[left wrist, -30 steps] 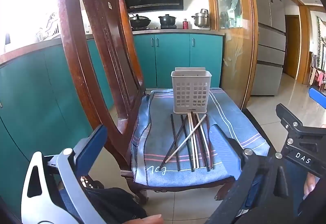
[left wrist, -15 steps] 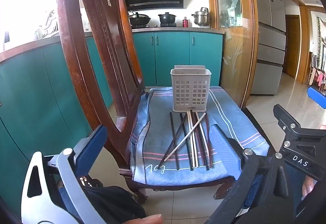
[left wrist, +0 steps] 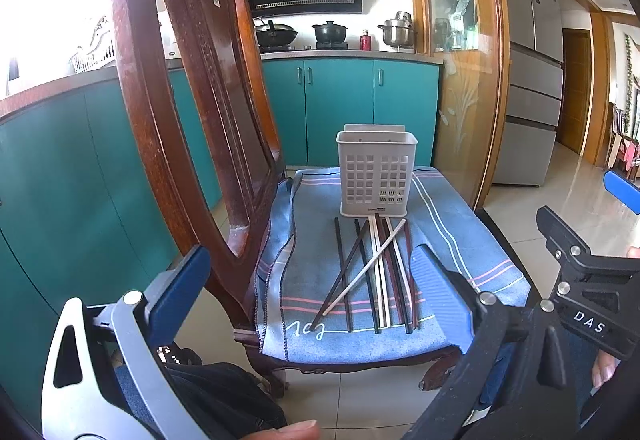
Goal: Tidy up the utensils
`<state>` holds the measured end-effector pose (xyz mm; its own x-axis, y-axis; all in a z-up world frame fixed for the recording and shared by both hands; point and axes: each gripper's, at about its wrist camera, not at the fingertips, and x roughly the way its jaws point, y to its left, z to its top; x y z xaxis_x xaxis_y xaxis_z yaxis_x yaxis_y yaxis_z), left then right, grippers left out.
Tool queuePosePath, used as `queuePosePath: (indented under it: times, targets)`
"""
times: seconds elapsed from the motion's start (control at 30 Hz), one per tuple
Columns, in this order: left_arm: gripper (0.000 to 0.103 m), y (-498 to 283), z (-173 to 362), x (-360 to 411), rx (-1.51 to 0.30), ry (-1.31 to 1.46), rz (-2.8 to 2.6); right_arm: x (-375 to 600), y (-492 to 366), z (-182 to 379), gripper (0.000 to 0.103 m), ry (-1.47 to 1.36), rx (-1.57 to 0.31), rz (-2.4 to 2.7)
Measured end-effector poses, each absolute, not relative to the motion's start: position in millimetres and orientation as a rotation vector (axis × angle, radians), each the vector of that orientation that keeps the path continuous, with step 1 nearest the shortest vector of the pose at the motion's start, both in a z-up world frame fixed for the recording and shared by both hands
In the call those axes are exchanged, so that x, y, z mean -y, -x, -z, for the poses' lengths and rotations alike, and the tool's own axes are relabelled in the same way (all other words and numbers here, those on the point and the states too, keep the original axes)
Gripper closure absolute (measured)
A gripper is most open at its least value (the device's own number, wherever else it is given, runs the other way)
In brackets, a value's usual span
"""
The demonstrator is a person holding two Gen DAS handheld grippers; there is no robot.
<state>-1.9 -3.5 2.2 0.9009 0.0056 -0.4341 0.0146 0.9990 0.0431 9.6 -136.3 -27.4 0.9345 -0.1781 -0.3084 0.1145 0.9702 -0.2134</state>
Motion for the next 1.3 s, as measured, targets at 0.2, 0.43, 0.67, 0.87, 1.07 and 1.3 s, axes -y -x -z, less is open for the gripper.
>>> queuePosePath:
  times: [0.2, 0.43, 0.67, 0.87, 1.07, 1.3]
  targets:
    - [0.003, -2.9, -1.0, 1.6, -0.449, -0.048, 0.01, 135.5, -10.3, 26.2, 0.003, 0.194, -0.333, 0.152]
    - [0.003, -2.9, -3.0, 4.1, -0.442, -0.053, 0.011, 139.0, -10.9, 26.2, 0.003, 0.184, -0.33, 0.153]
    - [0.003, -1.2, -6.6, 7.5, -0.437, -0.061, 0.006, 142.5, -10.5, 25.5, 0.003, 0.174, -0.324, 0.149]
    - [0.003, -1.5, -6.5, 8.4, -0.435, -0.06, 0.005, 144.0, -9.2, 24.7, 0.003, 0.172, -0.322, 0.147]
    - [0.003, -1.1, -5.9, 8.4, -0.435, -0.062, 0.008, 144.0, -9.0, 24.9, 0.003, 0.172, -0.322, 0.147]
    - [0.003, -1.0, -6.1, 8.5, -0.434, -0.062, 0.008, 144.2, -9.0, 24.7, 0.003, 0.171, -0.322, 0.146]
